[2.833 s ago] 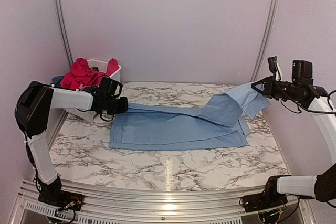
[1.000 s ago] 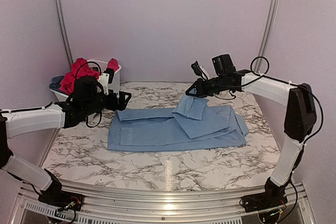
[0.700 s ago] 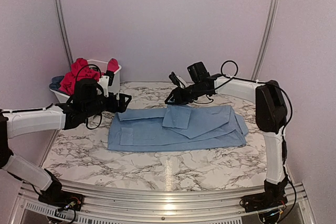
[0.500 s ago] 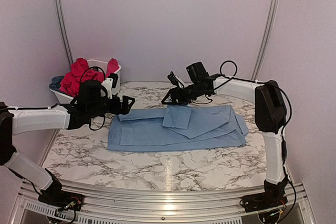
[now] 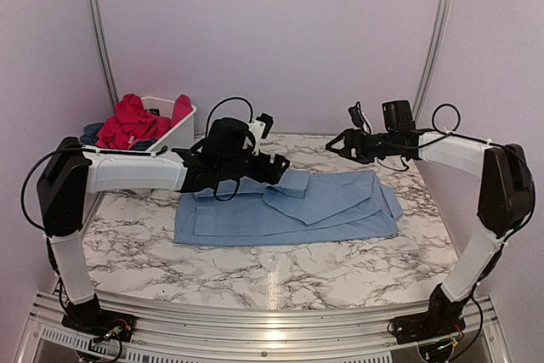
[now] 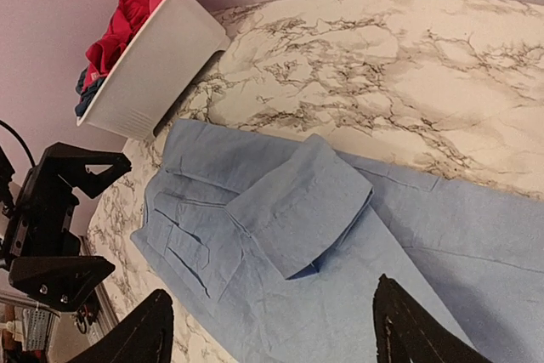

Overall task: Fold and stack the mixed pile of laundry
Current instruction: Fold the 1/3-folded shirt at the center of the board.

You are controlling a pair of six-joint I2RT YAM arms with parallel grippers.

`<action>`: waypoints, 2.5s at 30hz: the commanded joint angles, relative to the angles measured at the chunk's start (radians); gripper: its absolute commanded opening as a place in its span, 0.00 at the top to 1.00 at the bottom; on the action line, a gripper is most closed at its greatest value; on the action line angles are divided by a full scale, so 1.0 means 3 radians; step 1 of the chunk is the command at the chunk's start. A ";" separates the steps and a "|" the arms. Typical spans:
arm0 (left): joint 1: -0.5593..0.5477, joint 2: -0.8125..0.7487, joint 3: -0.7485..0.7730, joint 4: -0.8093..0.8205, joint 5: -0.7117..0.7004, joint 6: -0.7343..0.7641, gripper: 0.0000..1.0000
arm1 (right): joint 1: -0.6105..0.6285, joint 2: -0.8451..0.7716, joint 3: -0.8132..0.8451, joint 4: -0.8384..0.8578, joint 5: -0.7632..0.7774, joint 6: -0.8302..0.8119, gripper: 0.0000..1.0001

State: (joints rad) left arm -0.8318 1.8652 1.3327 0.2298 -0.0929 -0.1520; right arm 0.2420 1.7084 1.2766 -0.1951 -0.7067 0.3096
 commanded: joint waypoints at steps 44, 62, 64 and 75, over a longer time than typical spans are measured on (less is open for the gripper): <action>-0.0306 0.1392 0.2398 -0.1869 -0.1438 0.0167 1.00 | -0.0344 -0.0378 -0.0717 0.0001 0.0501 -0.0265 0.29; 0.0179 0.0090 0.0840 -0.1754 -0.1193 -0.0996 1.00 | -0.0344 -0.0287 -0.0657 -0.0019 0.0459 -0.0348 0.30; 0.0181 0.0053 0.0664 -0.1702 -0.1244 -0.1048 1.00 | -0.0343 -0.0249 -0.0645 -0.0016 0.0450 -0.0360 0.31; 0.0290 -0.0048 -0.0139 -0.1159 -0.1327 -0.1283 1.00 | -0.0329 -0.0034 -0.0690 0.0089 0.0355 -0.0371 0.37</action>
State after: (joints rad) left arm -0.7673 1.8866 1.3254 -0.2035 -0.4641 -0.4995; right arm 0.1463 1.6760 1.0576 -0.1974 -0.5781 0.2085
